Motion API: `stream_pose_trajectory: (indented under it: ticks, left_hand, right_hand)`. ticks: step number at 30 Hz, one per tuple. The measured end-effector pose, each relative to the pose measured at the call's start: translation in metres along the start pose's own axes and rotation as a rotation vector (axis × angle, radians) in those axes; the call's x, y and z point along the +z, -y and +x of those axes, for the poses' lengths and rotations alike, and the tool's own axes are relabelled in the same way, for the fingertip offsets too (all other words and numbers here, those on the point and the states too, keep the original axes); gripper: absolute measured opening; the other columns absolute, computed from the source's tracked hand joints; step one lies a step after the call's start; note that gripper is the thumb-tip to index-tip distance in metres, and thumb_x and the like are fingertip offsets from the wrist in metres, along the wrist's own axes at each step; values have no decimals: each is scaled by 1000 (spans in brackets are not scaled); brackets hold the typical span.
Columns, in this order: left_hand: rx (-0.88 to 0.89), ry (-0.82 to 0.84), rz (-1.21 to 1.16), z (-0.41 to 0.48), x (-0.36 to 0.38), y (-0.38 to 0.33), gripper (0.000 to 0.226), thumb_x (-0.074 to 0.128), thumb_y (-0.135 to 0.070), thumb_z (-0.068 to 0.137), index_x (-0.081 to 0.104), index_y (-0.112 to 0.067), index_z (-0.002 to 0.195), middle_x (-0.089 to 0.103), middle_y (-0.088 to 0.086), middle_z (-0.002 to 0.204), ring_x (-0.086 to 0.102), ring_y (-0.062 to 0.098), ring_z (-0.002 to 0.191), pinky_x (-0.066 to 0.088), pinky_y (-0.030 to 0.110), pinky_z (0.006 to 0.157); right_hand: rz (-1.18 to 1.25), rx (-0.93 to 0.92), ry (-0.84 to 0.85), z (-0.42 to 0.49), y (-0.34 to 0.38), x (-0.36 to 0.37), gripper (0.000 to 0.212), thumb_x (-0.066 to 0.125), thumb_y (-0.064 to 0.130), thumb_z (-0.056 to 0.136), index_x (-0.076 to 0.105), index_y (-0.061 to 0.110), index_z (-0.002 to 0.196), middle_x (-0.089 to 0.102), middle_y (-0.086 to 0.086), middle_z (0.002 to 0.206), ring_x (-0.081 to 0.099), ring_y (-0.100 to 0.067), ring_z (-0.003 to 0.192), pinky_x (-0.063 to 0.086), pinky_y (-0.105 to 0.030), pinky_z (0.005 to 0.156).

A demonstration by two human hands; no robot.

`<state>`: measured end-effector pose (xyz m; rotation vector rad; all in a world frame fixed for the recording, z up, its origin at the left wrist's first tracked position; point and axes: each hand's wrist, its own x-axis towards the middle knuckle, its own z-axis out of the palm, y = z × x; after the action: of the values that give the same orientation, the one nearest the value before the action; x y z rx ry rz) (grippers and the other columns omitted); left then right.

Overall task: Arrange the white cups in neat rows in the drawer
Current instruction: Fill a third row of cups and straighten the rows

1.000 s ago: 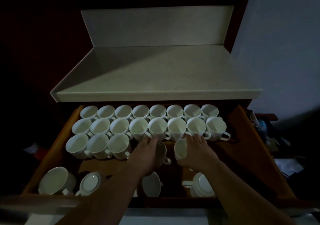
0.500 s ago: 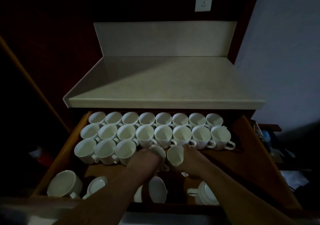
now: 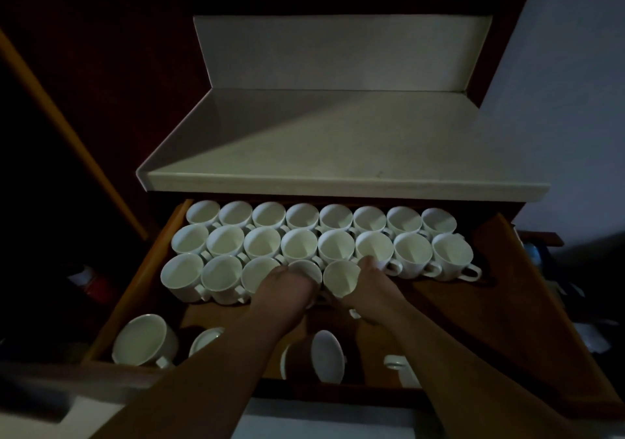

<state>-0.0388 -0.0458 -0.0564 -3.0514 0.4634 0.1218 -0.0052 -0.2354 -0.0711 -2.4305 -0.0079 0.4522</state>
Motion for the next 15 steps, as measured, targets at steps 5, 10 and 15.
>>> stream_pose_trajectory:
  ticks: [5,10,15]
  left_hand:
    - [27,-62,-66,1,4,5,15,61,-30,90,65,-28,105,65,-1,105,61,23,101,46,33,81]
    - [-19,-79,-256,-17,1,33,57,57,-45,81,51,-30,136,53,-3,127,47,20,117,43,36,99]
    - [-120,20,-231,-31,2,61,68,64,-30,91,34,-33,151,53,2,146,54,26,129,50,40,98]
  right_hand:
    - [27,-20,-10,-2,-1,-1,83,93,34,73,35,15,131,52,-10,131,60,-25,110,47,-29,71]
    - [-5,-50,-12,-5,0,-4,97,94,42,69,35,16,141,45,-11,141,54,-27,119,44,-31,79]
    - [-17,-50,-17,-5,1,-4,90,93,39,70,37,20,137,45,-10,139,55,-24,112,46,-30,72]
